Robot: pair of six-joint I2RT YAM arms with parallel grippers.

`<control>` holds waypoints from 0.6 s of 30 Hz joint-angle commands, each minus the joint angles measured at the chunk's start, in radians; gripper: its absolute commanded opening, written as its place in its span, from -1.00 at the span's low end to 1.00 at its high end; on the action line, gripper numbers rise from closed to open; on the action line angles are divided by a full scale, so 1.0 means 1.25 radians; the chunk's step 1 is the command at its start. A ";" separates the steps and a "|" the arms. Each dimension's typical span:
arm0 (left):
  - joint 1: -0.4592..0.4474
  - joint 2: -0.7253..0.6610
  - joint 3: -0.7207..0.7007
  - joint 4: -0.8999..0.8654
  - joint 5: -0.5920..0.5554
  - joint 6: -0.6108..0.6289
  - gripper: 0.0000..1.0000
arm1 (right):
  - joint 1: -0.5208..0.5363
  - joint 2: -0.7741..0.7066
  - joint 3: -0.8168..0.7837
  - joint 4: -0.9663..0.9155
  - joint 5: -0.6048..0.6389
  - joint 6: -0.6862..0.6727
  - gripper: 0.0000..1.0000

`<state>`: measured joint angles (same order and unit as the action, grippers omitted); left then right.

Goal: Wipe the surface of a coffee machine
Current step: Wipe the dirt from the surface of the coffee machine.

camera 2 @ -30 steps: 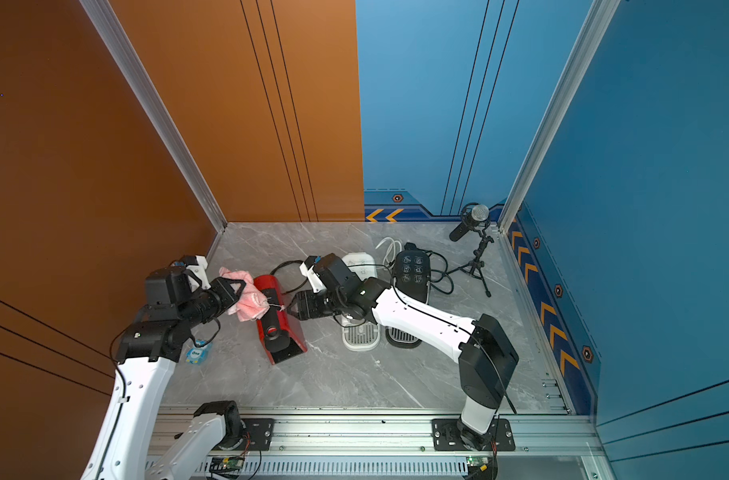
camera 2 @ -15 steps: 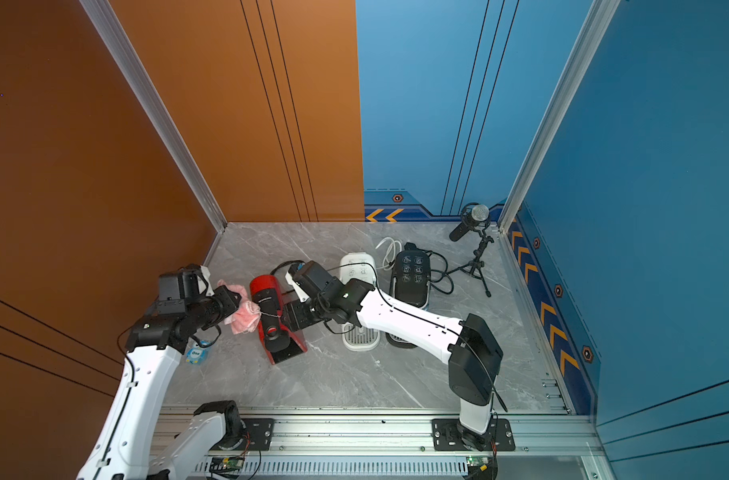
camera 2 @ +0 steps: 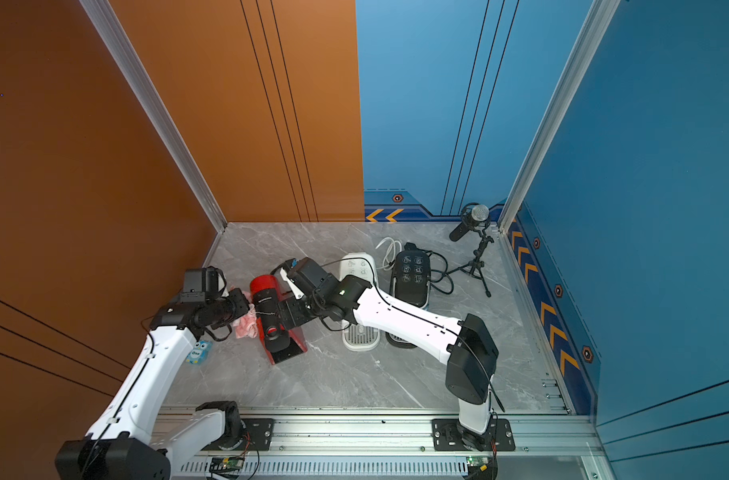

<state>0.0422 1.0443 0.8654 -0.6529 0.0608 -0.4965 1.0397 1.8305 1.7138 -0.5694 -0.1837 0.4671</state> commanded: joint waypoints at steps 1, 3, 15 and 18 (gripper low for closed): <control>-0.027 -0.005 -0.063 0.047 0.019 -0.025 -1.00 | -0.005 0.007 0.038 -0.022 0.016 -0.015 0.65; -0.031 -0.019 -0.091 0.058 0.018 -0.040 -1.00 | -0.003 0.027 0.060 -0.025 0.013 -0.019 0.67; -0.064 -0.077 -0.230 0.129 -0.042 -0.151 -1.00 | 0.030 0.279 0.392 -0.172 0.235 -0.009 0.77; -0.068 -0.091 -0.252 0.135 -0.067 -0.157 -1.00 | 0.039 0.323 0.439 -0.186 0.271 -0.003 0.78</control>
<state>-0.0277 0.9482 0.5720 -0.5289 -0.0017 -0.6559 1.0740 2.2002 2.2105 -0.7113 0.0475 0.4553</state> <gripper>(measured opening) 0.220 0.888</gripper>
